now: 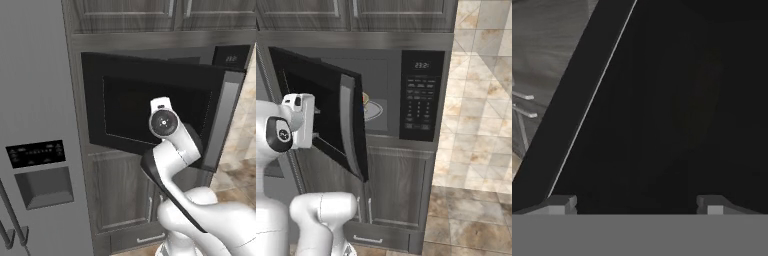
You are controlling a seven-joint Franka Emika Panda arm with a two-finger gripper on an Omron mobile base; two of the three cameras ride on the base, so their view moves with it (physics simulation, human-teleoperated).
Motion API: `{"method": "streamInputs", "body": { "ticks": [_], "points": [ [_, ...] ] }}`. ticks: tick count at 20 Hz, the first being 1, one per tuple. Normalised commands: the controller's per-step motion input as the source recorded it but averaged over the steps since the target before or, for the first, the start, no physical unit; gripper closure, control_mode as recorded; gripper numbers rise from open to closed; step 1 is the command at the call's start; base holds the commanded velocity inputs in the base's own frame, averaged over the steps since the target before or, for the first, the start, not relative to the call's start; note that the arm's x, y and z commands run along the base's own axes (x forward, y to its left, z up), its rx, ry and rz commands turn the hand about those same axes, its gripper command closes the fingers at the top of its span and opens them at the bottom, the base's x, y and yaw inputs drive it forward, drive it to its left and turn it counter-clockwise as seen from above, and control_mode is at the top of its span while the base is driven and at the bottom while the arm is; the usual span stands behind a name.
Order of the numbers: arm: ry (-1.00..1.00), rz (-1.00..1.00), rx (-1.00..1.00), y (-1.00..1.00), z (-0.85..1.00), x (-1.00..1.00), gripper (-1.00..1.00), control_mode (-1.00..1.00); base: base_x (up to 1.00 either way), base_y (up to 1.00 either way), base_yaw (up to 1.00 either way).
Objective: Remove the peach from the bowl and place it on the small plate. Then place the bowl with only the steak in the microwave, close the door, and press the start button to microwave the steak.
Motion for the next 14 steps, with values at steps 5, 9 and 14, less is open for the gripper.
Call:
{"method": "streamInputs", "body": {
  "ticks": [5,9,14],
  "points": [
    [0.0,0.04,0.0,-0.29,0.03,0.62,-1.0,-1.0,0.0,0.0,0.0],
    [0.0,0.05,0.0,-0.22,0.0,0.62,-1.0,-1.0,0.0,0.0,0.0],
    [0.0,0.03,0.0,-0.15,0.0,0.64,-1.0,-1.0,0.0,0.0,0.0]
  ]
}}
